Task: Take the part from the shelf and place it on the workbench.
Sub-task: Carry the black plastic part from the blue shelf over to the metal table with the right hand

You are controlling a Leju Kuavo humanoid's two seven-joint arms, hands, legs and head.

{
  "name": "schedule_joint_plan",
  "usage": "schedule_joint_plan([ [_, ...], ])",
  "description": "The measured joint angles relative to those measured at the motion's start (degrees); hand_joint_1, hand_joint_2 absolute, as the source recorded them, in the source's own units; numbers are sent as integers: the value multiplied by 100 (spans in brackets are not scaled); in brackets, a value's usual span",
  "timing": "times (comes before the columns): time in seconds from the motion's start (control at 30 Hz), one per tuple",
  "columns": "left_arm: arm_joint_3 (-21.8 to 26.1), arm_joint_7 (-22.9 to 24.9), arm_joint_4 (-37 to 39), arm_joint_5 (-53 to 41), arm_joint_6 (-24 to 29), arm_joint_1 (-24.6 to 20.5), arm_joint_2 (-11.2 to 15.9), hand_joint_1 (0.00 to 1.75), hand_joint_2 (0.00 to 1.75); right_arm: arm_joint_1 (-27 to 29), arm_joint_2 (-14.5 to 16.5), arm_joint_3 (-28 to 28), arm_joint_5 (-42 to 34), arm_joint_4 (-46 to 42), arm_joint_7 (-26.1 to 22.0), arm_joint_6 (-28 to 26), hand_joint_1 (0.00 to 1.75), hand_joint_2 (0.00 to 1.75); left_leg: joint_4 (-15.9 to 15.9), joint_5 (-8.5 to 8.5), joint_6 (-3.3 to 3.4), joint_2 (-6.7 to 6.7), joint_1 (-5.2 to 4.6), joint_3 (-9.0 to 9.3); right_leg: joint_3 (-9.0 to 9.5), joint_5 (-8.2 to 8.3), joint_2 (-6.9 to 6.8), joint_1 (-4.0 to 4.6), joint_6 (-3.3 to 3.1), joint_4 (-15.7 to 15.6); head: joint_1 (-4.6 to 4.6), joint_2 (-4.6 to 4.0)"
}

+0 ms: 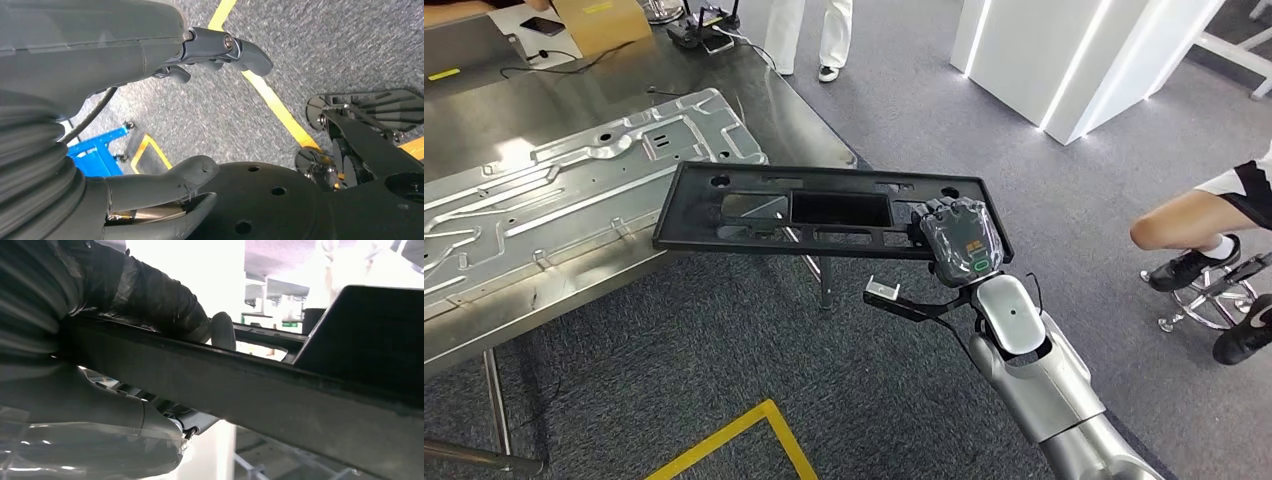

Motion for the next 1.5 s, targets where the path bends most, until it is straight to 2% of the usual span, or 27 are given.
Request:
schedule_joint_plan([
  [0.03,-1,1,0,-22,-2,3,-1,0,175,9,-29,-6,-14,-41,1,1,175,175,-14,1,39,-67,8,11,22,-29,-15,-10,33,6,-1,0],
  [0.1,-2,6,-1,-53,-9,3,-3,0,175,26,-114,-27,-44,-131,-3,5,175,175,-44,9,116,-202,29,44,-34,-207,238,-49,86,232,4,0],
  [0.17,-1,13,-1,-68,-11,-10,-3,0,175,42,-208,-51,-66,-186,-11,19,175,175,-53,7,165,-333,38,62,-350,-550,610,-68,99,892,9,0],
  [0.23,1,15,-1,-72,-11,-27,-2,0,175,58,-290,-68,-74,-203,-26,58,175,175,-39,0,187,-502,23,62,-749,-755,719,-62,88,1570,10,0],
  [0.27,1,15,-1,-72,-11,-33,-2,0,175,63,-325,-75,-75,-205,-37,81,175,175,-30,-5,191,-597,13,66,-850,-700,732,-59,72,1672,11,0],
  [0.3,1,14,-1,-73,-12,-34,-3,0,175,61,-359,-83,-75,-206,-48,102,175,175,-19,-10,193,-692,5,75,-840,-520,755,-55,47,1537,10,0],
  [0.33,1,11,-1,-79,-12,-33,-4,0,175,53,-395,-92,-81,-209,-55,116,175,175,-10,-17,192,-782,0,84,-735,-264,814,-52,13,1207,11,0],
  [0.4,1,3,0,-99,-9,-29,-14,0,175,22,-480,-129,-116,-217,-69,129,175,175,8,-24,174,-937,4,77,-470,119,1096,-62,-48,475,9,0],
  [0.47,1,-4,1,-114,-3,-23,-22,0,175,-12,-548,-168,-164,-226,-88,126,175,175,14,-12,122,-1074,33,26,-355,192,1266,-59,-70,161,9,0],
  [0.53,2,-13,1,-121,0,-10,-19,0,175,-43,-580,-189,-185,-234,-108,122,175,175,-5,4,42,-1219,52,-12,-319,190,1149,-54,-83,100,12,0],
  [0.57,3,-18,1,-126,1,-3,-19,0,175,-57,-586,-193,-185,-237,-115,124,175,175,17,-18,8,-1182,39,-21,-284,196,1073,-68,-103,58,9,0],
  [0.63,5,-24,1,-148,3,-3,-15,0,175,-79,-597,-200,-173,-244,-128,130,175,175,337,-215,-42,-838,3,-159,-216,214,910,-102,-147,-25,-13,0],
  [0.7,5,-40,2,-172,5,-17,-17,0,175,-93,-610,-204,-150,-251,-138,141,175,175,1041,-559,-86,-452,21,-501,-188,205,747,-84,-177,-42,-32,0],
  [0.77,5,-61,1,-186,5,-29,-17,0,175,-92,-621,-205,-125,-250,-149,160,175,175,1542,-698,-128,-341,53,-768,-178,180,565,-69,-177,-35,-32,0],
  [0.8,5,-67,1,-190,5,-30,-17,0,175,-89,-623,-205,-117,-250,-158,167,175,175,1493,-609,-140,-317,61,-749,-168,164,477,-67,-169,-28,-32,0],
  [0.9,5,-72,0,-193,5,-31,-8,0,175,-102,-626,-207,-109,-252,-174,172,175,175,391,-84,-95,-34,26,-162,-112,95,245,-46,-117,-2,-32,0],
  [0.97,5,-74,0,-195,5,-40,-5,0,175,-121,-633,-210,-109,-252,-175,172,175,175,-15,7,-20,101,-24,40,-87,58,121,-12,-70,11,-28,0],
  [1.03,5,-76,1,-201,5,-35,-7,0,175,-134,-634,-212,-95,-251,-179,172,175,175,-43,2,47,-19,-40,28,-62,38,-5,5,-23,5,-25,0],
  [1.07,5,-76,2,-209,5,-30,-9,0,175,-142,-632,-212,-81,-252,-178,172,175,175,-63,14,79,-90,-29,34,-49,10,9,-5,9,17,-25,0],
  [1.13,6,-74,1,-227,-3,-28,-18,0,175,-163,-631,-212,-51,-252,-169,171,175,175,-107,46,148,-221,7,56,-139,-183,296,-42,59,274,-23,0],
  [1.2,7,-73,-1,-239,-22,-37,-24,0,175,-170,-635,-212,-39,-240,-157,173,175,175,-115,58,188,-347,21,60,-487,-552,642,-70,89,991,-20,0],
  [1.27,7,-77,-1,-261,-45,-52,-25,0,175,-160,-637,-212,-29,-216,-149,174,175,175,-100,55,197,-503,17,57,-843,-743,721,-72,106,1637,-19,0],
  [1.3,7,-80,-1,-275,-55,-58,-25,0,175,-158,-637,-212,-23,-203,-148,174,175,175,-86,53,196,-591,16,57,-895,-661,729,-72,104,1673,-19,0],
  [1.37,7,-80,-1,-295,-67,-61,-28,0,175,-162,-641,-212,-11,-188,-139,174,175,175,-45,37,180,-769,18,59,-697,-221,824,-76,78,1114,-19,0],
  [1.4,7,-80,0,-302,-70,-58,-33,0,175,-168,-645,-212,-8,-184,-134,174,175,175,-23,27,163,-849,19,49,-536,-30,984,-90,56,725,-20,0],
  [1.43,7,-79,1,-307,-72,-59,-37,0,175,-171,-651,-212,-6,-182,-127,174,175,175,2,21,141,-922,21,29,-411,98,1134,-101,40,405,-21,0],
  [1.5,8,-75,2,-320,-73,-55,-43,0,175,-167,-667,-212,26,-180,-100,169,175,175,16,34,72,-1065,47,-31,-324,130,1290,-100,13,159,-19,0],
])
